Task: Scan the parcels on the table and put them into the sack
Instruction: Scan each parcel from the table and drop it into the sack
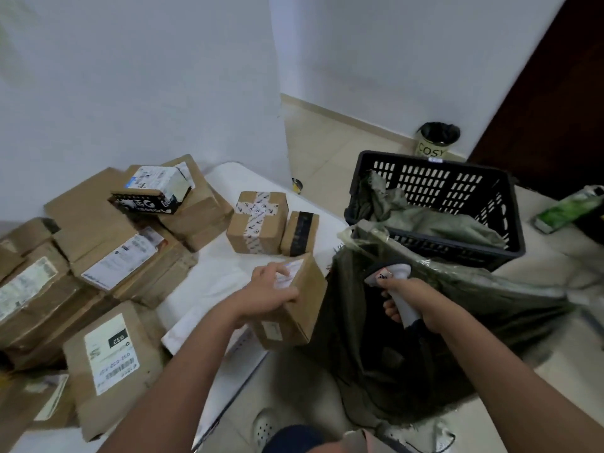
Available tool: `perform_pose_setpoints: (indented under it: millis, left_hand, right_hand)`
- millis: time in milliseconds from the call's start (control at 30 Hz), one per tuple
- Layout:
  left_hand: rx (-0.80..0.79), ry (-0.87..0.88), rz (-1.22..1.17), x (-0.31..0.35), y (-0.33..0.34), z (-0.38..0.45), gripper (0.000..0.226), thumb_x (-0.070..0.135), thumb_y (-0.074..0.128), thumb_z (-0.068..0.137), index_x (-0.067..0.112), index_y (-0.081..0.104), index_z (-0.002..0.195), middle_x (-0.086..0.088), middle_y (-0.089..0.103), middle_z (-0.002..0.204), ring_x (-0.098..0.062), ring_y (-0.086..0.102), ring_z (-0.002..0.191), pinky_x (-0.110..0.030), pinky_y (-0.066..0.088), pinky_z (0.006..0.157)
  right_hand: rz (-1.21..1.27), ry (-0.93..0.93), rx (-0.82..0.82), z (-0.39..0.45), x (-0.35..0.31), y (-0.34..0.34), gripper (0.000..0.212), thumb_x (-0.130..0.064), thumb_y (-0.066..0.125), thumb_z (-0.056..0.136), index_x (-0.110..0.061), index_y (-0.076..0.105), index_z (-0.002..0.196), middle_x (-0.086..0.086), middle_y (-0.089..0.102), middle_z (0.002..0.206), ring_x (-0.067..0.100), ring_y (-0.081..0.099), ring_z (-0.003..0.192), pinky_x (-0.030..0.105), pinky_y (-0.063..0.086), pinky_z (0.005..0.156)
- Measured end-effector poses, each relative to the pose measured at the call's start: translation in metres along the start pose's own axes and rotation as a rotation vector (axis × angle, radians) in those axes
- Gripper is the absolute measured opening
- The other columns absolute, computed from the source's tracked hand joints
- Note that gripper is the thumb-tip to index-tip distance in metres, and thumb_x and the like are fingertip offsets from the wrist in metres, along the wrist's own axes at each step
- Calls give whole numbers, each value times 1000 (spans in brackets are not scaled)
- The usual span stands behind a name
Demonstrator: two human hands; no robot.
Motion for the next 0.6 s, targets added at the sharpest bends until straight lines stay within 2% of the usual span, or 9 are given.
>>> perform_pose_setpoints:
  millis: [100, 167, 267, 367, 467, 600]
  left_hand:
    - [-330, -67, -149, 21, 32, -2, 54, 54, 62, 77, 38, 43, 125, -5, 45, 128, -26, 56, 109, -39, 52, 86]
    - [-430, -121, -314, 23, 67, 11, 59, 50, 67, 75, 30, 47, 127, -14, 50, 127, -29, 58, 105, -44, 52, 89]
    - [-474, -313, -556, 17, 132, 40, 69, 47, 75, 70, 19, 54, 129, -17, 59, 112, -31, 62, 97, -46, 53, 87]
    - [-501, -467, -707, 22, 192, 62, 48, 48, 75, 72, 15, 65, 106, -15, 68, 95, -32, 64, 94, -46, 52, 88]
    - [-491, -553, -784, 41, 236, 81, 36, 50, 67, 81, 17, 67, 96, -16, 68, 95, -33, 62, 99, -44, 51, 88]
    - [-374, -649, -819, 59, 266, 117, 47, 60, 61, 83, 16, 69, 96, -16, 70, 96, -33, 65, 95, -43, 54, 74]
  right_hand:
    - [7, 73, -3, 5, 27, -34, 34, -34, 65, 94, 0, 59, 91, 12, 58, 65, 21, 57, 54, 28, 46, 47]
    - [35, 95, 20, 8, 45, -55, 36, -34, 64, 94, 1, 59, 94, 12, 59, 66, 22, 58, 55, 29, 46, 50]
    - [81, 106, 64, 10, 69, -83, 37, -33, 64, 94, 3, 59, 97, 14, 59, 70, 22, 58, 58, 31, 48, 54]
    - [129, 123, 97, 11, 91, -109, 36, -33, 64, 95, 3, 59, 98, 14, 59, 71, 22, 58, 60, 30, 48, 55]
    - [164, 156, 122, 14, 106, -130, 35, -34, 63, 95, 1, 57, 95, 14, 58, 70, 22, 57, 59, 30, 48, 55]
    - [152, 190, 141, 21, 115, -147, 35, -36, 64, 94, -1, 57, 93, 12, 59, 70, 20, 58, 56, 25, 47, 47]
Point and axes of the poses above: each hand's wrist, its own z-axis towards the middle knuckle, its own y-axis out of the palm, x = y × z, the point moved 5 cm from there along z, towards the middle knuckle
